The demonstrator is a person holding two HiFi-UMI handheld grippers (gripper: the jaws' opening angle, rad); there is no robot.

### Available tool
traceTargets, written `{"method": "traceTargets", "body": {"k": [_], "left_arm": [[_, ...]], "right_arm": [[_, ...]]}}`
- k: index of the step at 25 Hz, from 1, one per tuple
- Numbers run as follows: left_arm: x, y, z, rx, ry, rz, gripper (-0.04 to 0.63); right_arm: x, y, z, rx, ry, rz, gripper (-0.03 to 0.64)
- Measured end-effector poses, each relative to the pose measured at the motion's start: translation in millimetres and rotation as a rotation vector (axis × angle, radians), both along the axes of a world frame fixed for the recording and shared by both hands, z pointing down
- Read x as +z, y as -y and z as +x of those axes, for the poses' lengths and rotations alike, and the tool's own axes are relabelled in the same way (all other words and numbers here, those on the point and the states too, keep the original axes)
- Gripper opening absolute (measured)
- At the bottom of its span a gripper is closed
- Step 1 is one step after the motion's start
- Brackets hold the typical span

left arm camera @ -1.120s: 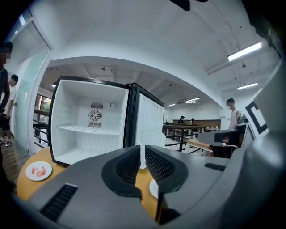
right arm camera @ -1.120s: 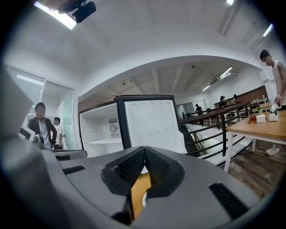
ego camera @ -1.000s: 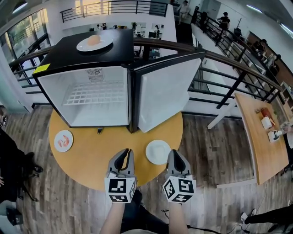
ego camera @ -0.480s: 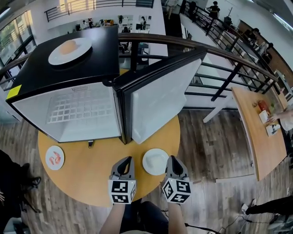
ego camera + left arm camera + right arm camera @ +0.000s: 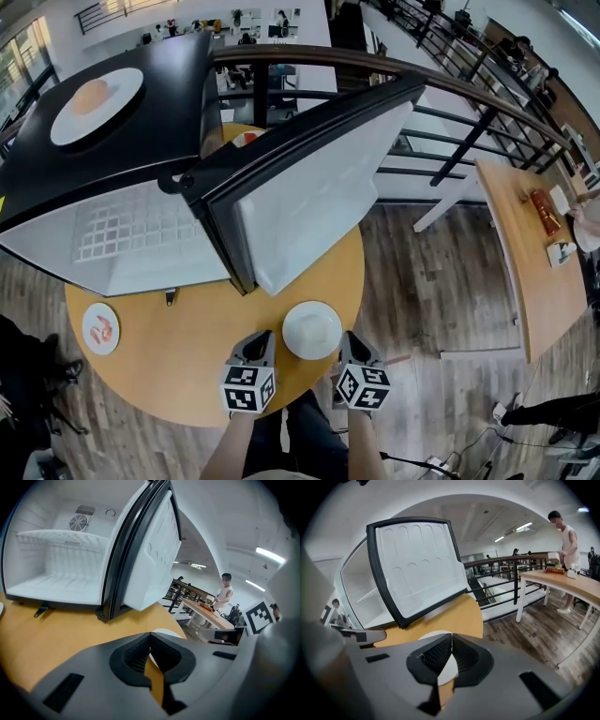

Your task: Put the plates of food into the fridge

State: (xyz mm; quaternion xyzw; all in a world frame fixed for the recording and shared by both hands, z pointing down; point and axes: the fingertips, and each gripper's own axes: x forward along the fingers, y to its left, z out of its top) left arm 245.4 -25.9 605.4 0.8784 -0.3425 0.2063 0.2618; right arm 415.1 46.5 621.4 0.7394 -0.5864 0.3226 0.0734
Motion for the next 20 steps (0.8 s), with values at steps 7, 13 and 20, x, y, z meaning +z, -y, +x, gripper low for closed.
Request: {"method": "traceTargets", "body": {"k": [7, 13, 20], "left_arm": [[43, -16, 7, -0.032, 0.025, -0.218, 0.008], [54, -24, 8, -0.059, -0.026, -0.333, 0.011], [64, -32, 9, -0.072, -0.066, -0.443, 0.101]], "right_arm": [[39, -6, -4, -0.062, 0.185, -0.086, 0.014], [51, -6, -1, -0.078, 0.314, -0.112, 0.015], [57, -5, -8, -0.118, 0.422, -0.115, 0.075]]}}
